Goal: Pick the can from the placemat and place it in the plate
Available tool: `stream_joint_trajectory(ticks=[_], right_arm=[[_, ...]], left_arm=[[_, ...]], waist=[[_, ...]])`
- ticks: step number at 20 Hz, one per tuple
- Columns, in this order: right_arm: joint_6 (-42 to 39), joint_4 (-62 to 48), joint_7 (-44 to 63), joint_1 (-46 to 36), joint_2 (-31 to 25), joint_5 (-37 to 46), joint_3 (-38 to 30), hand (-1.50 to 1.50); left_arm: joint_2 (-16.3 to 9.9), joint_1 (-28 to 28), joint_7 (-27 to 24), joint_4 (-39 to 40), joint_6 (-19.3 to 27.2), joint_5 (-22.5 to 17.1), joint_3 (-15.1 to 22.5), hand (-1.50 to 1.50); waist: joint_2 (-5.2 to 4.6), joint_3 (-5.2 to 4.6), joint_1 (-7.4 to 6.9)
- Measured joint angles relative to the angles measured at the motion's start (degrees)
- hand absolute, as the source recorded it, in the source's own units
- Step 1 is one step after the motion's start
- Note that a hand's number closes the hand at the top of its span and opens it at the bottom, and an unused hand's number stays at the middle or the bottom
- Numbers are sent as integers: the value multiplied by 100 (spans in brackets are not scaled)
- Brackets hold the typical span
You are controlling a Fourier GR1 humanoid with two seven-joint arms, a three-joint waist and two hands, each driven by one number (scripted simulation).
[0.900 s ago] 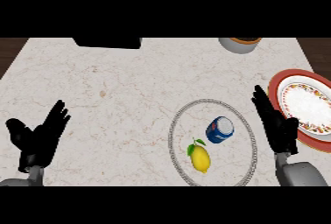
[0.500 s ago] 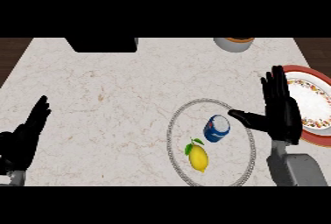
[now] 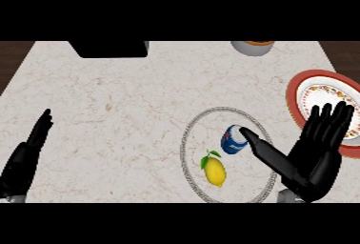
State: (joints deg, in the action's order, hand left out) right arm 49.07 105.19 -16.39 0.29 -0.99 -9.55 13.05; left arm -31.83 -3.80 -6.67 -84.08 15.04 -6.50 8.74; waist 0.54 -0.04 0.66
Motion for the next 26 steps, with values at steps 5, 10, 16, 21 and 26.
stream_joint_trajectory(ticks=[5, 10, 16, 21, 26], right_arm=[[86, 879, 769, 846, -554, 627, 850, -150], [-175, 1083, 2085, 1160, -1634, 1234, 1147, -150], [-691, 1413, 4105, 971, -2679, 1770, 1081, -150], [-1346, 1276, 5566, 238, -3000, 1898, 1064, -150], [-2104, 1036, 6395, -372, -3100, 1695, 990, -150]], left_arm=[[39, -61, 8, -115, -17, 121, -46, 0], [86, -122, -94, -95, -21, 207, -25, 0], [119, -48, -15, -150, -53, 256, -47, 0], [211, -90, -156, -30, -114, 329, -64, 0], [249, -167, -162, -104, -222, 348, -165, 0]], waist=[[-23, -5, -11], [-43, -18, -53], [-57, -19, -90], [-64, -11, -128], [-58, -4, -126]])
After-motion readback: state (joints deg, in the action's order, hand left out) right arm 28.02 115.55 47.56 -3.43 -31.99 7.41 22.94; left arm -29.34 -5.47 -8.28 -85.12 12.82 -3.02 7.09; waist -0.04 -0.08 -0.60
